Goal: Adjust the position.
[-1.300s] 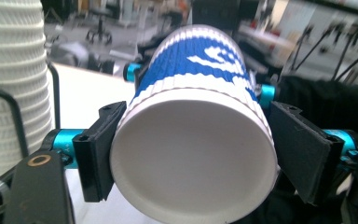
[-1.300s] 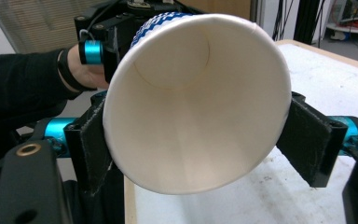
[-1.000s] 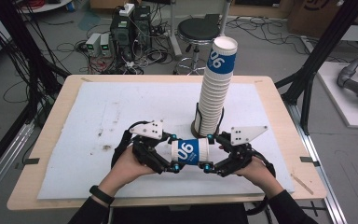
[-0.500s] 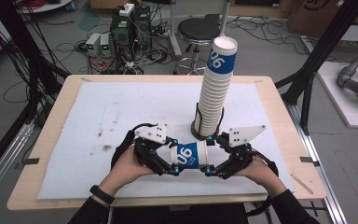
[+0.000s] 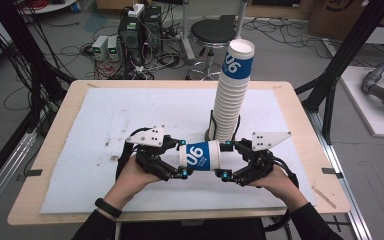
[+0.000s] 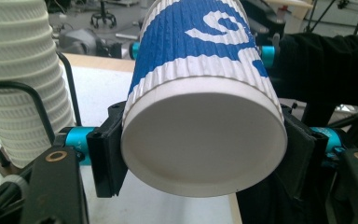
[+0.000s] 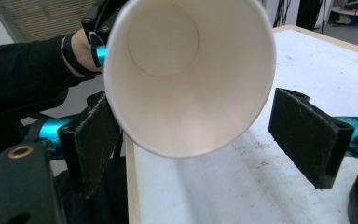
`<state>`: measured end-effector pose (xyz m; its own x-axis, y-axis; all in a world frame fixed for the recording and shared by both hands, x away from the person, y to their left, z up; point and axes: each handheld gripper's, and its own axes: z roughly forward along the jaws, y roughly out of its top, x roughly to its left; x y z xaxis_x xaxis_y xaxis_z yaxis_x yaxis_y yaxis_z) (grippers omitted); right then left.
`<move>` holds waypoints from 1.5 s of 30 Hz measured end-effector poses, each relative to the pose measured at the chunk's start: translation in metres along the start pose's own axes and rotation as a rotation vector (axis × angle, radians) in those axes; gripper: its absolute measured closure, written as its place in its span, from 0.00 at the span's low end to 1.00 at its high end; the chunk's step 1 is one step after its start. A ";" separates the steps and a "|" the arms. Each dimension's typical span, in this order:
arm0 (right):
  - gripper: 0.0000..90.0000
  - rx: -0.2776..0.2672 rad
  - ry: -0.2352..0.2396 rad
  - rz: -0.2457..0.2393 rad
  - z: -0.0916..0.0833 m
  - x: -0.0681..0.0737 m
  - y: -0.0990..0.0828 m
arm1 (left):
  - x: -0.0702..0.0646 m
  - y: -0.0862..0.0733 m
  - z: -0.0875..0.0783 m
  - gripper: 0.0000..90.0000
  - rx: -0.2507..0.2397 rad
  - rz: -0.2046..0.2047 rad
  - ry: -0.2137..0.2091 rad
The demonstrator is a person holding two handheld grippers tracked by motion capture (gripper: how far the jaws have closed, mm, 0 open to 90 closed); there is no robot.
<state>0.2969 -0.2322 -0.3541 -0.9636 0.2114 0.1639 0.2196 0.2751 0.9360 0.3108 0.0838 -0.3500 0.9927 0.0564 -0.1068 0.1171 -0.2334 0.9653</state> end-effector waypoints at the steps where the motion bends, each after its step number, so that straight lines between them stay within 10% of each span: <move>1: 0.19 0.001 -0.003 0.006 0.001 0.000 0.000 | 0.000 0.000 -0.001 0.33 -0.015 -0.004 0.000; 10: 0.19 -0.031 -0.010 0.026 0.008 0.003 0.000 | -0.002 -0.001 0.002 0.33 -0.078 0.009 -0.009; 25: 0.23 -0.110 0.042 0.040 0.008 0.006 0.001 | -0.006 -0.004 0.021 0.32 0.025 0.016 -0.016; 36: 0.25 0.069 -0.003 -0.072 0.010 0.012 0.006 | -0.016 0.000 0.039 0.23 0.304 0.045 0.022; 45: 0.20 0.112 -0.010 -0.117 0.013 0.016 0.007 | -0.014 -0.005 0.042 0.33 0.280 0.065 0.007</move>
<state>0.2852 -0.2143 -0.3489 -0.9821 0.1808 0.0527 0.1225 0.4009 0.9079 0.2978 0.0434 -0.3632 0.9983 0.0385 -0.0441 0.0574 -0.4960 0.8664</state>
